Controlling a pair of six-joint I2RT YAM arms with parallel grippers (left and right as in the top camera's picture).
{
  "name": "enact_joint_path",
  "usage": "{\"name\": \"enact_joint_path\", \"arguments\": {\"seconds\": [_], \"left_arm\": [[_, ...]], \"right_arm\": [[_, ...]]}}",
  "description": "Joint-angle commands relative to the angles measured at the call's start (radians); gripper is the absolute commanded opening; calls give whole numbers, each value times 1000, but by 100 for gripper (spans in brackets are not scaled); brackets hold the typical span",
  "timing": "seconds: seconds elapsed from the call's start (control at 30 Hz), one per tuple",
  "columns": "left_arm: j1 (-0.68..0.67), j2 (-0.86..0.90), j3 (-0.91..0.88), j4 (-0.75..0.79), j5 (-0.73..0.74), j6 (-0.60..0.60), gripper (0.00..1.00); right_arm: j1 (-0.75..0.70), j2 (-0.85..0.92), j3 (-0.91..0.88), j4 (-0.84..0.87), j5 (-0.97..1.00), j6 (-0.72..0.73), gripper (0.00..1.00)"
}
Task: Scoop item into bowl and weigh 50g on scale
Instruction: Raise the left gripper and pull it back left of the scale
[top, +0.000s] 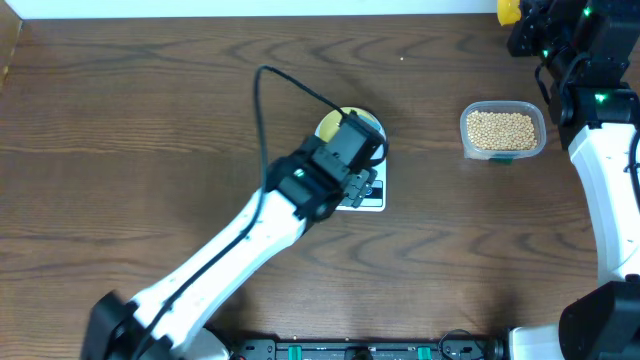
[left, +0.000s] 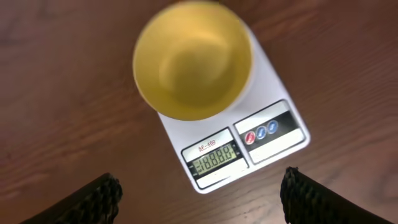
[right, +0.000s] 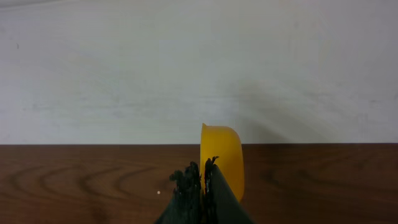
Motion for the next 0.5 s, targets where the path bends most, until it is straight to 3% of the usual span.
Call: {"name": "enact_joint_path", "arguments": {"seconds": [0.0,0.33,0.47], "left_arm": [[65,-117,-3,-7,192,143,84],[424,-353,-3,-117,605,347,84],[479,-371,-4,-118,604,347,84]], "right_arm": [[6,5,10,-1,8,-1,1],[6,5,10,-1,8,0,1],[6,5,10,-1,8,0,1]]}}
